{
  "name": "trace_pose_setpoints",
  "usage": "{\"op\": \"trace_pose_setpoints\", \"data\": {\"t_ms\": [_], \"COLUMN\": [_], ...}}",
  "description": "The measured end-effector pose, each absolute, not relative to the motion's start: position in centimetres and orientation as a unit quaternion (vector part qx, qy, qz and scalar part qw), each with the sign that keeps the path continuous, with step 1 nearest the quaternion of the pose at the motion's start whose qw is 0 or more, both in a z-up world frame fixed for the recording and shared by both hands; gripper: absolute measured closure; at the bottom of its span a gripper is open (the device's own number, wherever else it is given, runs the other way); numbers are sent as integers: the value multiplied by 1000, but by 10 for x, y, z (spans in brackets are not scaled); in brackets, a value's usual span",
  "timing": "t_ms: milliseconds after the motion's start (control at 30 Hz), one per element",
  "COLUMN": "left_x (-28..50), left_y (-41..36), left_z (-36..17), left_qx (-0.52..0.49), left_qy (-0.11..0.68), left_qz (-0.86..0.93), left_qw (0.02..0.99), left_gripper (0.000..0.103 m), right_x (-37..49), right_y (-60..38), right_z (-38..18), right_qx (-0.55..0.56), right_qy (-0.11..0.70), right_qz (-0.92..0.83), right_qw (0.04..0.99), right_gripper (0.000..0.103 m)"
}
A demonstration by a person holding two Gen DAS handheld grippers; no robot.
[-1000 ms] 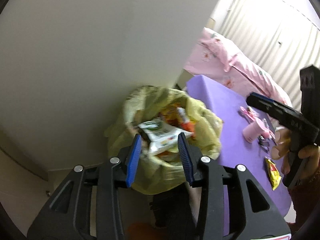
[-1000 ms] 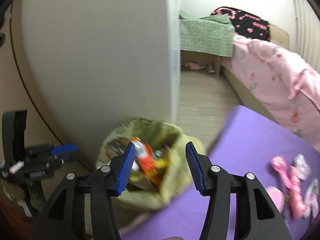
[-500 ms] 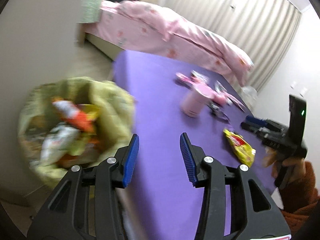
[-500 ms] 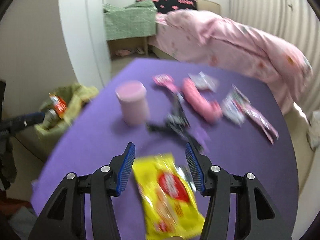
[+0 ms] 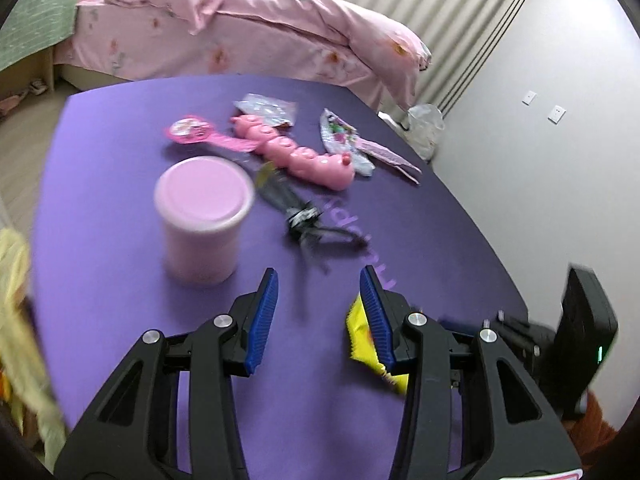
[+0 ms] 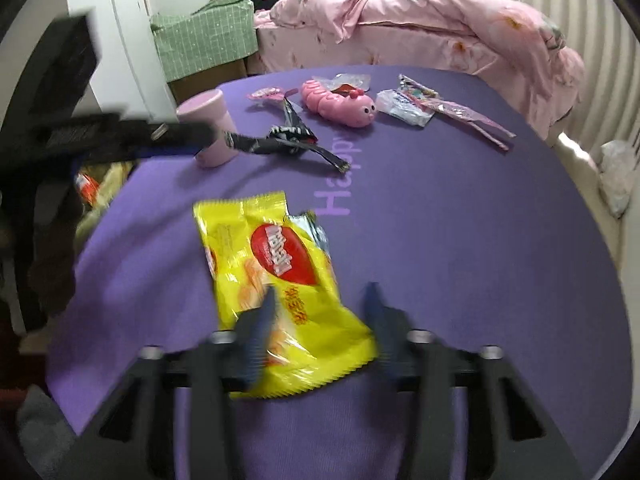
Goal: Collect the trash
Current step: 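Grasp the yellow Nabati wafer pack with the right tool while the left tool grasps the black wrapper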
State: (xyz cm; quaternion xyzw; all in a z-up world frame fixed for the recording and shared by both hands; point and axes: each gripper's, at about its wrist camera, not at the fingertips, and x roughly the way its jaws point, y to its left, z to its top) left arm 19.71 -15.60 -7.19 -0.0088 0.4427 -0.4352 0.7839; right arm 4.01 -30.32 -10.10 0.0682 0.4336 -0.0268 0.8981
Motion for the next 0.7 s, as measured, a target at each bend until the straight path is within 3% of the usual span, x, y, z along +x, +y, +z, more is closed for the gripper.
{"op": "trace_pose_setpoints", "data": {"t_ms": [233,600,667,700], "left_x": [218,222,221,220], "left_y": [-194,-225,-223,-224], "left_z": [-75,-102,-101,-100], "left_qx": [8,86,89,90], "left_qy": [435,449,450,451], "left_qz": [-419,-353,-352,-353], "left_qw": [797,816,816,815], "left_gripper": [62,63,78,78], "right_x": [23,13,10,9], "right_y": [-318,-339,-341,-342], "right_z": [-102,-100,-100,-100], "right_qx": [109,121,121,124], "right_qy": [422,413,412,409], "right_qz": [-34,-97,-106,-108], "right_qw": [899,897,897,897], "right_gripper": [88,88,88,88]}}
